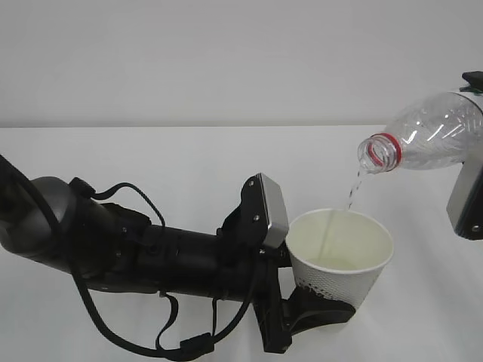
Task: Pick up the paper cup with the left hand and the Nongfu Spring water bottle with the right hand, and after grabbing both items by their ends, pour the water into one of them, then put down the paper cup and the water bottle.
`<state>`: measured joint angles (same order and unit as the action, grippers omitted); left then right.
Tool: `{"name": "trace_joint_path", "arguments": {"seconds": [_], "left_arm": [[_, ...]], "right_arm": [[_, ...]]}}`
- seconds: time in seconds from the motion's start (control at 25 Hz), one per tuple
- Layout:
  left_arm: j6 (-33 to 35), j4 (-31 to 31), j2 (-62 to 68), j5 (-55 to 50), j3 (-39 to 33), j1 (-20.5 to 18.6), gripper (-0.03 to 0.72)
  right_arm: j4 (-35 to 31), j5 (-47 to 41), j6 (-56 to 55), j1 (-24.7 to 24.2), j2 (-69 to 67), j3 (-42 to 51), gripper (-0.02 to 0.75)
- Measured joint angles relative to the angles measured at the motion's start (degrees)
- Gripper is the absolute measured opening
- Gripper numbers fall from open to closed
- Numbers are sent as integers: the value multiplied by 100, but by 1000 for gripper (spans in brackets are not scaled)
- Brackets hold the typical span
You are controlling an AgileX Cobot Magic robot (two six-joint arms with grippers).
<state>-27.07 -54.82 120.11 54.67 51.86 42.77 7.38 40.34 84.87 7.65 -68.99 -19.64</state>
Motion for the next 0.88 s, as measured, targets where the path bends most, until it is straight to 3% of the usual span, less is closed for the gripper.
{"name": "trace_joint_path", "arguments": {"seconds": [0.88], "left_arm": [[0, 0, 0, -9, 0, 0, 519]], "right_arm": [[0, 0, 0, 0, 0, 0, 515]]}}
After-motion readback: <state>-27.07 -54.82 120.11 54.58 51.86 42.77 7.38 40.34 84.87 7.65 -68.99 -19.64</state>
